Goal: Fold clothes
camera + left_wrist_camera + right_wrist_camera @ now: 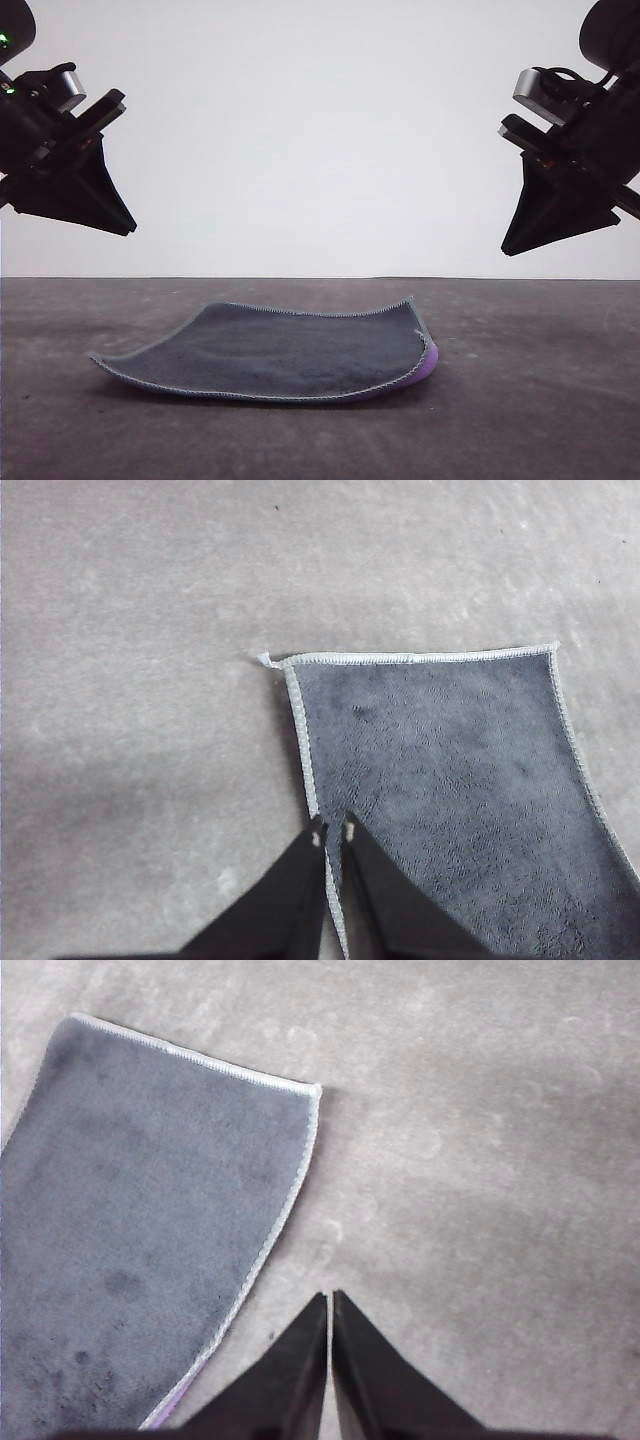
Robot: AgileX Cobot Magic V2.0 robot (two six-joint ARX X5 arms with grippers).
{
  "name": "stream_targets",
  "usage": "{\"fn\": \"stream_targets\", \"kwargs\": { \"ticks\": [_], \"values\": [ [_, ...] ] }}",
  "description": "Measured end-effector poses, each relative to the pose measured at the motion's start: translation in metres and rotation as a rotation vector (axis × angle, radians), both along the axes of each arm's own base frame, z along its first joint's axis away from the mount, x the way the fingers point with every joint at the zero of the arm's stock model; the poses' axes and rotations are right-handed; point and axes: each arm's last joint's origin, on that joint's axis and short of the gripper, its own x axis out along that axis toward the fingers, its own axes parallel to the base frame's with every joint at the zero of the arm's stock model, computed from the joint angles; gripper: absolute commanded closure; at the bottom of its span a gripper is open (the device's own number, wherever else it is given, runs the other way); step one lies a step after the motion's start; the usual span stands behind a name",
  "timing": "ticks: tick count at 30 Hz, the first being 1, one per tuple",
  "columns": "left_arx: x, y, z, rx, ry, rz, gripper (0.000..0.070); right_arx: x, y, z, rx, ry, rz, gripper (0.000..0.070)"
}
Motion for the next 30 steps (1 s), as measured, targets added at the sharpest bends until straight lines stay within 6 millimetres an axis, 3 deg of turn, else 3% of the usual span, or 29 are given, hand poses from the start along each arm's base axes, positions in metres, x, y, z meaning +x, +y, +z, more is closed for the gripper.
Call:
{"fn": "stream_targets", "kwargs": {
  "ticks": [2, 3, 4, 5, 7, 17, 30],
  "values": [
    [0.0, 0.0, 0.0, 0.0, 0.0, 0.0, 0.0536, 0.0, 0.0, 0.0, 0.001, 0.0, 0.001, 0.0328],
    [0.0, 0.0, 0.0, 0.0, 0.0, 0.0, 0.0434, 0.0, 0.0, 0.0, 0.006, 0.001, 0.005, 0.0219],
    [0.0, 0.0, 0.0, -0.001, 0.0, -0.001, 0.0343, 0.0, 0.0, 0.0, 0.01, 0.002, 0.008, 0.0159],
    [0.0, 0.0, 0.0, -0.004, 0.001, -0.004, 0.0263, 0.0, 0.0, 0.0, 0.014, 0.003, 0.011, 0.0145],
    [0.0, 0.0, 0.0, -0.012, 0.001, -0.013, 0.0229, 0.0, 0.001, 0.0, 0.018, 0.004, 0.013, 0.0145],
    [0.009, -0.001, -0.002, -0.04, -0.027, 0.0, 0.023, 0.008, 0.005, 0.003, 0.044, -0.075, 0.021, 0.0145],
    [0.07, -0.013, -0.033, -0.109, 0.124, -0.037, 0.023, 0.059, 0.024, -0.026, 0.135, 0.024, 0.055, 0.0144]
  ]
}}
